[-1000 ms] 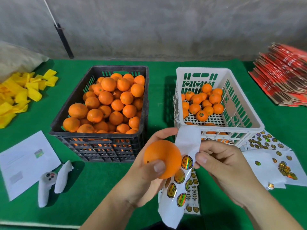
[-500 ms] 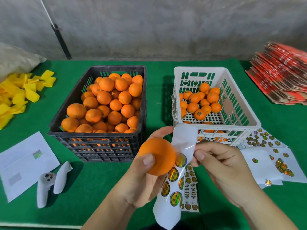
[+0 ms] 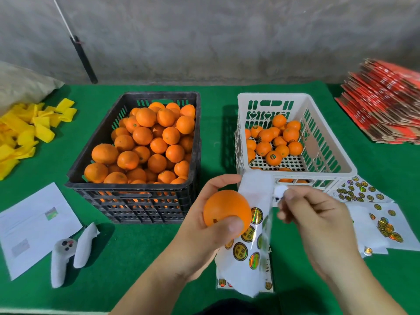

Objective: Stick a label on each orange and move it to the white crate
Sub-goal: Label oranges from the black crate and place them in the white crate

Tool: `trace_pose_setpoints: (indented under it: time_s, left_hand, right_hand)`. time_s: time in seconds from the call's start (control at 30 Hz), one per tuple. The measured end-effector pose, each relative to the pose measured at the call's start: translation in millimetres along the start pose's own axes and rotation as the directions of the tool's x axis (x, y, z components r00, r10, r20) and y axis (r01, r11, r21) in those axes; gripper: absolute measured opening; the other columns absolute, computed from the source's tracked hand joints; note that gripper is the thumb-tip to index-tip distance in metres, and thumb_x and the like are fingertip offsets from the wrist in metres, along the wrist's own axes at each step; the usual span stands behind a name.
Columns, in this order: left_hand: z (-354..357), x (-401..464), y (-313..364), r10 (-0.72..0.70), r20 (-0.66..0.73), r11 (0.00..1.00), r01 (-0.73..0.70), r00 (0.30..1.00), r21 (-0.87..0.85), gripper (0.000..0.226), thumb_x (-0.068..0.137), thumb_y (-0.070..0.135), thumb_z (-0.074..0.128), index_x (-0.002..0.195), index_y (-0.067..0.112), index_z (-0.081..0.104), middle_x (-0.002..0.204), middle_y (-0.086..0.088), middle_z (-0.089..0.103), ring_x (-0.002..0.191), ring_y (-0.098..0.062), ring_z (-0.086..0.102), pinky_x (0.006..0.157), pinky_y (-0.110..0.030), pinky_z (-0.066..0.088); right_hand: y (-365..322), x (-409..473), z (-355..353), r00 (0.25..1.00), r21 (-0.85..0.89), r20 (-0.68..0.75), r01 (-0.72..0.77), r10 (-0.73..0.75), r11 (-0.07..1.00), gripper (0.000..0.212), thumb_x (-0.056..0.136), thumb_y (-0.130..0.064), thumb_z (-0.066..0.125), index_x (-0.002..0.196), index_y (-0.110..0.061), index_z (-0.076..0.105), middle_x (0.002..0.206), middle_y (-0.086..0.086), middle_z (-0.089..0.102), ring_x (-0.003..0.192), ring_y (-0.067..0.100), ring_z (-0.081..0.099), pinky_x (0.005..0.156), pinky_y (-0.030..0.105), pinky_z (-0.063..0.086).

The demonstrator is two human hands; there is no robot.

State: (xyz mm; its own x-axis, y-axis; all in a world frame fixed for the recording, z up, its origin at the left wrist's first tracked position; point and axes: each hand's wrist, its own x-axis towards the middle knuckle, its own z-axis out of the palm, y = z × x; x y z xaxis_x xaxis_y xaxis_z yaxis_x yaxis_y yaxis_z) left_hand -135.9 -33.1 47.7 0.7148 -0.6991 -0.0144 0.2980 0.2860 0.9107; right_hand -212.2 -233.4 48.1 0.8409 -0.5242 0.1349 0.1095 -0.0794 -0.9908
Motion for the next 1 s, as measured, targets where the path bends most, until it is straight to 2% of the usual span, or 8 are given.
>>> trace_pose_setpoints:
  time_s: [0.1, 0.2, 0.27, 0.4, 0.53, 0.73, 0.87, 1.0]
  left_hand:
    - [0, 1, -2, 0.014, -0.018, 0.984, -0.011, 1.0, 0.175, 0.094, 0.076, 0.034, 0.087, 0.152, 0.049, 0.034, 0.099, 0.016, 0.068, 0.083, -0.013, 0.069, 0.078, -0.031, 0.059]
    - [6, 3, 0, 0.001, 0.002, 0.968, -0.001, 1.0, 0.252, 0.096, 0.073, 0.046, 0.092, 0.152, 0.048, 0.037, 0.108, 0.01, 0.067, 0.083, -0.013, 0.071, 0.073, -0.027, 0.058]
    - [7, 5, -1, -0.017, 0.014, 0.974, 0.013, 1.0, 0.227, 0.091, 0.073, 0.045, 0.093, 0.15, 0.036, 0.045, 0.115, -0.001, 0.065, 0.091, -0.018, 0.07, 0.076, -0.031, 0.057]
    - [1, 6, -5, -0.038, -0.026, 0.978, 0.043, 0.999, 0.204, 0.081, 0.073, 0.046, 0.093, 0.142, 0.026, 0.056, 0.118, -0.003, 0.068, 0.096, -0.019, 0.069, 0.077, -0.033, 0.056]
    - [0, 12, -7, -0.032, 0.002, 0.996, 0.032, 0.999, 0.089, 0.083, 0.072, 0.052, 0.09, 0.142, 0.021, 0.057, 0.134, -0.014, 0.064, 0.12, -0.031, 0.065, 0.097, -0.044, 0.056]
    - [4, 17, 3, -0.095, -0.052, 0.991, 0.089, 0.994, -0.099, 0.061, 0.095, 0.065, 0.058, 0.14, 0.024, 0.064, 0.142, -0.009, 0.064, 0.132, -0.027, 0.061, 0.101, -0.041, 0.056]
    - [-10, 28, 0, -0.12, -0.249, 0.991, 0.132, 0.961, 0.032, 0.022, 0.106, 0.029, 0.059, 0.124, 0.033, 0.071, 0.122, -0.009, 0.074, 0.11, -0.031, 0.074, 0.085, -0.042, 0.062]
    - [-26, 33, 5, 0.036, -0.169, 0.959, 0.013, 0.985, 0.282, 0.046, 0.099, 0.027, 0.066, 0.136, 0.05, 0.054, 0.123, 0.0, 0.074, 0.111, -0.025, 0.072, 0.092, -0.045, 0.059]
  right_hand:
    - [-18, 1, -3, 0.94, -0.246, -0.106, 0.292, -0.325, 0.924, 0.013, 0.096, -0.03, 0.067, 0.095, -0.032, 0.08, 0.082, -0.009, 0.077, 0.073, 0.007, 0.071, 0.071, 0.015, 0.055]
    - [-26, -6, 5, 0.759, -0.47, 0.208, 0.631, -0.618, 0.617, 0.013, 0.1, -0.02, 0.066, 0.106, -0.022, 0.078, 0.104, -0.006, 0.074, 0.098, 0.009, 0.07, 0.085, 0.021, 0.053]
    - [-23, -10, 13, 0.71, -0.463, 0.379, 0.701, -0.594, 0.542, 0.015, 0.1, -0.015, 0.068, 0.11, -0.011, 0.078, 0.113, 0.001, 0.071, 0.105, 0.018, 0.068, 0.086, 0.03, 0.055]
    - [-22, -9, 5, 0.753, -0.404, 0.509, 0.636, -0.416, 0.658, 0.038, 0.098, -0.026, 0.064, 0.135, -0.021, 0.069, 0.127, -0.008, 0.056, 0.116, 0.021, 0.061, 0.087, 0.031, 0.05]
    - [-17, -11, 10, 0.759, -0.548, 0.594, 0.624, -0.267, 0.557, 0.076, 0.089, -0.059, 0.068, 0.156, -0.041, 0.037, 0.139, -0.022, 0.033, 0.129, 0.011, 0.043, 0.095, 0.021, 0.045]
    - [-21, -1, 13, 0.817, -0.448, 0.467, 0.549, -0.339, 0.706, 0.074, 0.076, -0.063, 0.078, 0.143, -0.046, 0.052, 0.131, -0.022, 0.036, 0.125, 0.014, 0.047, 0.104, 0.019, 0.041]
    - [-29, 38, -1, 0.874, -0.395, 0.31, 0.477, -0.374, 0.785, 0.078, 0.069, -0.055, 0.092, 0.14, -0.047, 0.058, 0.123, -0.008, 0.041, 0.123, 0.004, 0.044, 0.113, 0.025, 0.038]
    - [-27, 84, -6, 0.987, -0.664, 0.06, 0.153, -0.152, 0.732, 0.11, 0.072, -0.066, 0.074, 0.165, -0.029, 0.028, 0.148, 0.005, 0.03, 0.138, 0.01, 0.025, 0.124, 0.047, 0.023]
